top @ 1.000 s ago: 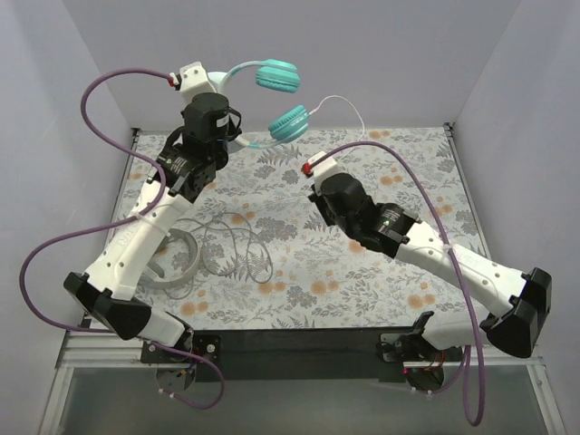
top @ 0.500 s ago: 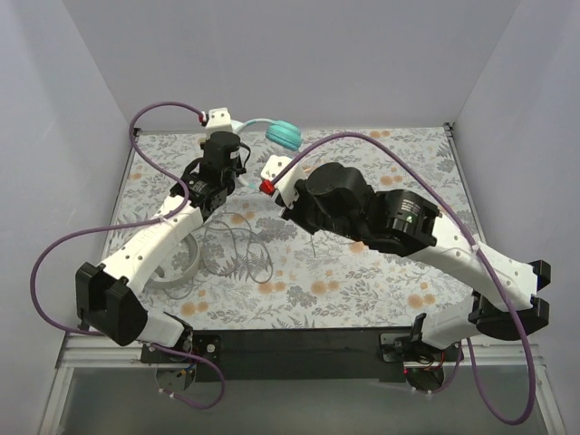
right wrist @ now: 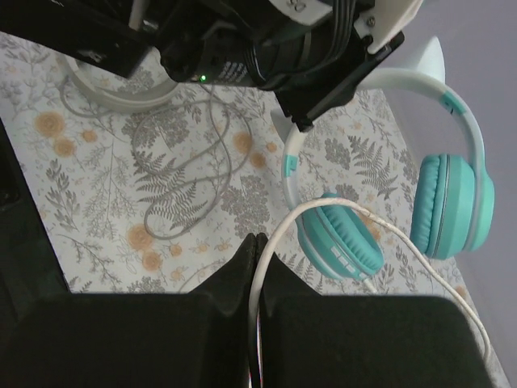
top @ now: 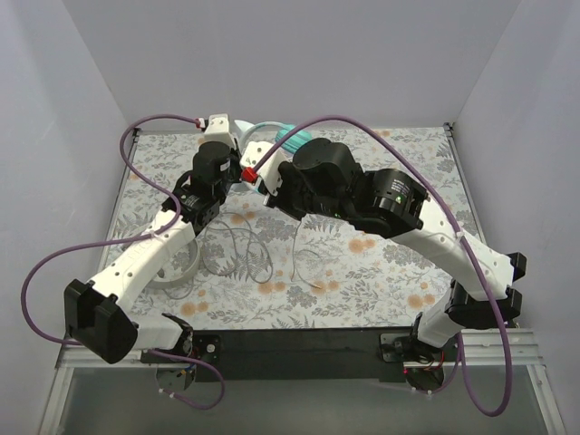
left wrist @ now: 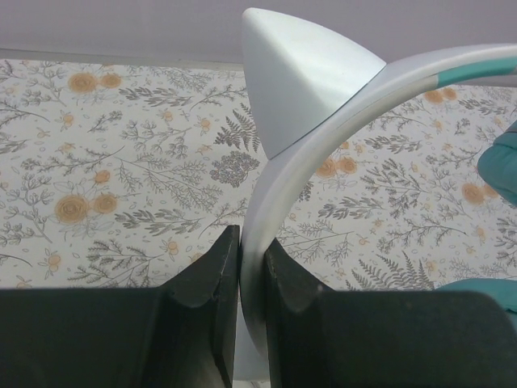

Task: Wrap the headphones
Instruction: Wrap the headphone cable with the right arm

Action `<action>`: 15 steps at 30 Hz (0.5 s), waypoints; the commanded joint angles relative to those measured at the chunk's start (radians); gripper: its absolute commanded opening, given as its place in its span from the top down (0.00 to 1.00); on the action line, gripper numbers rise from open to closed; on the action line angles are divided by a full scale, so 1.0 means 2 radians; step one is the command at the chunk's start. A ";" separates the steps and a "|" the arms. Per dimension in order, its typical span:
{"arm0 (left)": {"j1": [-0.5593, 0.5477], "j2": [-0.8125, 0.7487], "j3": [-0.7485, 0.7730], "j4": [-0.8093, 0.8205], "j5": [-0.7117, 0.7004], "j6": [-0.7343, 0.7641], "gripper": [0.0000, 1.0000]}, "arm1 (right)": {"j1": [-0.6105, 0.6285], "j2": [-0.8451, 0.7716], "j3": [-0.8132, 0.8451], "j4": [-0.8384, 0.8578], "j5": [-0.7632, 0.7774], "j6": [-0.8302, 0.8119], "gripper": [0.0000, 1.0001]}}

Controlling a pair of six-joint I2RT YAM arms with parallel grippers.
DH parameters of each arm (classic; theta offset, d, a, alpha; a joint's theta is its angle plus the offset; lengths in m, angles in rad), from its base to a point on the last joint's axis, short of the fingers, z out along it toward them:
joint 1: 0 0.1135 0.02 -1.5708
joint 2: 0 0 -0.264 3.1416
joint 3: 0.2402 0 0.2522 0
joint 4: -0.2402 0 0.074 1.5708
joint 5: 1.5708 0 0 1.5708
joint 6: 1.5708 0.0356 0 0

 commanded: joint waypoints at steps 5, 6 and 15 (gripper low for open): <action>0.000 -0.004 0.002 0.025 -0.020 -0.018 1.00 | 0.000 0.002 0.023 -0.009 0.000 -0.013 0.99; 0.000 -0.001 0.009 0.014 -0.030 -0.017 1.00 | -0.002 -0.013 0.006 -0.002 0.008 -0.011 0.99; 0.013 0.025 0.078 -0.036 -0.050 -0.006 1.00 | -0.022 -0.013 0.017 0.017 -0.074 -0.009 0.99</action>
